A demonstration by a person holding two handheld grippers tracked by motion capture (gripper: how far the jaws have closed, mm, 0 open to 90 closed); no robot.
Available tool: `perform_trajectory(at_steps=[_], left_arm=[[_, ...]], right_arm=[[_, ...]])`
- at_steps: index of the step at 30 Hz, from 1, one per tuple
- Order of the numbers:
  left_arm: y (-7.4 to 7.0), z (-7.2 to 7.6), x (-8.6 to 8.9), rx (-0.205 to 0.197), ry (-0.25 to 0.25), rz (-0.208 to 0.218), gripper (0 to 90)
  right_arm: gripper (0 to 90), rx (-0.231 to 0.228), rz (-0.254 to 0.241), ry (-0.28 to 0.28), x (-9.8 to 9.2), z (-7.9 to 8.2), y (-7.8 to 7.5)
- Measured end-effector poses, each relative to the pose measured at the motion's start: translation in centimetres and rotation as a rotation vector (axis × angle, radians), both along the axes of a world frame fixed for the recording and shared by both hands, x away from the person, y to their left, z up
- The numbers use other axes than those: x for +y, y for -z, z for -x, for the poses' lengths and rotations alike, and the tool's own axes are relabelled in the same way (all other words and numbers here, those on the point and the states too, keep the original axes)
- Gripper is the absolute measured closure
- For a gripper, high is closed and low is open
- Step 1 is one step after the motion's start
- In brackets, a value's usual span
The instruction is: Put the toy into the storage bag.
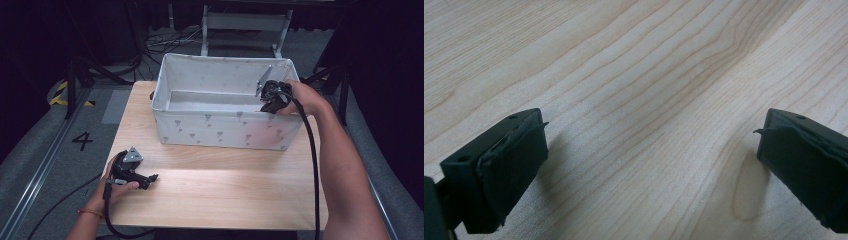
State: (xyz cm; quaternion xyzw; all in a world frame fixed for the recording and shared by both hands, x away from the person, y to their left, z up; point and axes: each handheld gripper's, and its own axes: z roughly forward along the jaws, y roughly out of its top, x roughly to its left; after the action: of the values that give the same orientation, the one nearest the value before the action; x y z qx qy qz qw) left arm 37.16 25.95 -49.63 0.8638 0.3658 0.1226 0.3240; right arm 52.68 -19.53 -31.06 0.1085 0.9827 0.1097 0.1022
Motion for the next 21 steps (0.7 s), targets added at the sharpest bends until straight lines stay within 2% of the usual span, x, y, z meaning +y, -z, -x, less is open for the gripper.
perform_trajectory(at_steps=[3,5,12,14,18,21], left_arm=[[0.0,0.0,0.0,0.001,0.000,0.000,0.2],[0.0,0.0,0.0,0.001,-0.001,0.000,0.2],[0.0,0.0,0.0,0.000,-0.001,-0.001,0.2],[0.0,0.0,0.0,0.000,0.000,0.000,0.2],[0.0,0.0,0.0,0.001,0.000,0.000,0.2],[0.0,0.0,0.0,0.000,0.000,0.000,0.2]], right_arm=[[81.3,-0.005,0.022,0.021,0.1,-0.2,0.2],[79.6,-0.006,0.018,0.030,0.1,-0.2,0.2],[72.7,-0.039,-0.024,0.044,-0.5,0.1,-0.1],[67.9,-0.066,-0.031,0.058,-0.6,0.3,-0.2],[60.7,-0.102,-0.110,0.093,-1.2,0.7,-0.7],[57.7,-0.133,-0.134,0.104,-1.5,1.0,-0.8]])
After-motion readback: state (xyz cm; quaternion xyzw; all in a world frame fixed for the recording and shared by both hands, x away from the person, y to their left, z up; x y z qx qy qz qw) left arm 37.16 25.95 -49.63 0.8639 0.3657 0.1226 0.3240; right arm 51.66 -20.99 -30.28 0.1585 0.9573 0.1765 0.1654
